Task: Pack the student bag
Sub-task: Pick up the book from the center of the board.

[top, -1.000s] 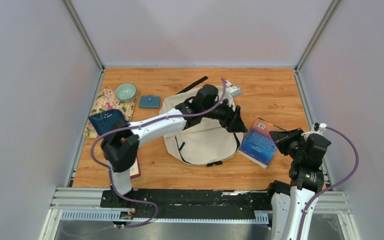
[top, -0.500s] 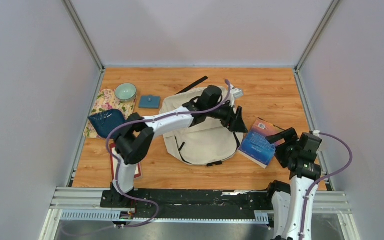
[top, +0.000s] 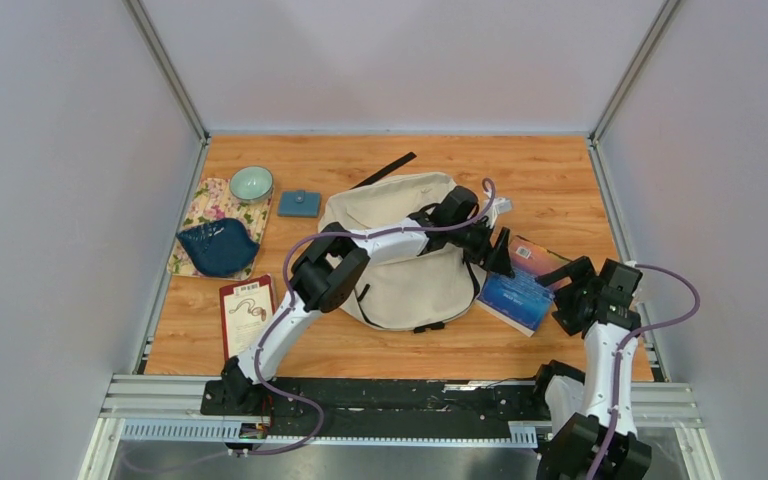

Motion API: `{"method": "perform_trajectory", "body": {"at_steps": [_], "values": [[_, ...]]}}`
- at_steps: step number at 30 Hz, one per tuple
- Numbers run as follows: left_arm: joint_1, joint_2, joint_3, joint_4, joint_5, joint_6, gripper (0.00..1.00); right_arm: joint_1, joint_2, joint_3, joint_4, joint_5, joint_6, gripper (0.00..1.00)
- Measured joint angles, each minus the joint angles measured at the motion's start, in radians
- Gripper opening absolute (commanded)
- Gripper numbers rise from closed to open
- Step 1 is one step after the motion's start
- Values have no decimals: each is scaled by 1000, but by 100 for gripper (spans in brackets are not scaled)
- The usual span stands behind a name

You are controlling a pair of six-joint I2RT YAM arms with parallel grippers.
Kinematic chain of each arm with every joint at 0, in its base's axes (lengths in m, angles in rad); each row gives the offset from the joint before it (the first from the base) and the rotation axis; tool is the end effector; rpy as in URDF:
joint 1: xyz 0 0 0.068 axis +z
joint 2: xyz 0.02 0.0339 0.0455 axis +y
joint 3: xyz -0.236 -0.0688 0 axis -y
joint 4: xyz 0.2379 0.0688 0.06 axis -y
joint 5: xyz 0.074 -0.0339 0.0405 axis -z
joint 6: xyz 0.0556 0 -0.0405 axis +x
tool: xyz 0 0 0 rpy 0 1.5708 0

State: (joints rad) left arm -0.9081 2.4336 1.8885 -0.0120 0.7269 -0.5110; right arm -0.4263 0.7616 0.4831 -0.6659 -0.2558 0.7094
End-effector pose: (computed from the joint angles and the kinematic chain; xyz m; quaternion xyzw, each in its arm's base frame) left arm 0.2981 -0.4420 0.1338 0.3304 0.7671 -0.5314 0.1417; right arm 0.1600 -0.0572 0.1651 0.4743 0.8166 0.1632 0.2854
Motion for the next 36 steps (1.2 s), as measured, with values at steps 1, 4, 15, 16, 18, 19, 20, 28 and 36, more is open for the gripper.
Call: {"method": "perform_trajectory", "body": {"at_steps": [1,4,15,16,18,19,20,28,36], "values": [[0,10,5,16,15,-11,83,-6,15,-6,13,-5,-3,91],[2,15,15,31,-1,-21,83,-13,58,-16,38,-12,-14,91],[4,21,3,20,-117,2,83,-16,154,-69,125,-56,-35,90],[5,24,4,8,-124,5,83,-16,156,-72,133,-60,-35,90],[5,30,5,-4,-124,4,83,-16,163,-79,149,-69,-35,89],[5,31,9,-7,-121,4,83,-16,168,-81,156,-75,-35,89],[4,34,13,-7,-113,0,83,-16,176,-86,169,-83,-36,88],[7,97,86,13,-7,-19,80,-29,254,-84,206,-129,-58,69],[12,100,88,15,1,-19,75,-35,234,-100,222,-183,-82,49]]}}
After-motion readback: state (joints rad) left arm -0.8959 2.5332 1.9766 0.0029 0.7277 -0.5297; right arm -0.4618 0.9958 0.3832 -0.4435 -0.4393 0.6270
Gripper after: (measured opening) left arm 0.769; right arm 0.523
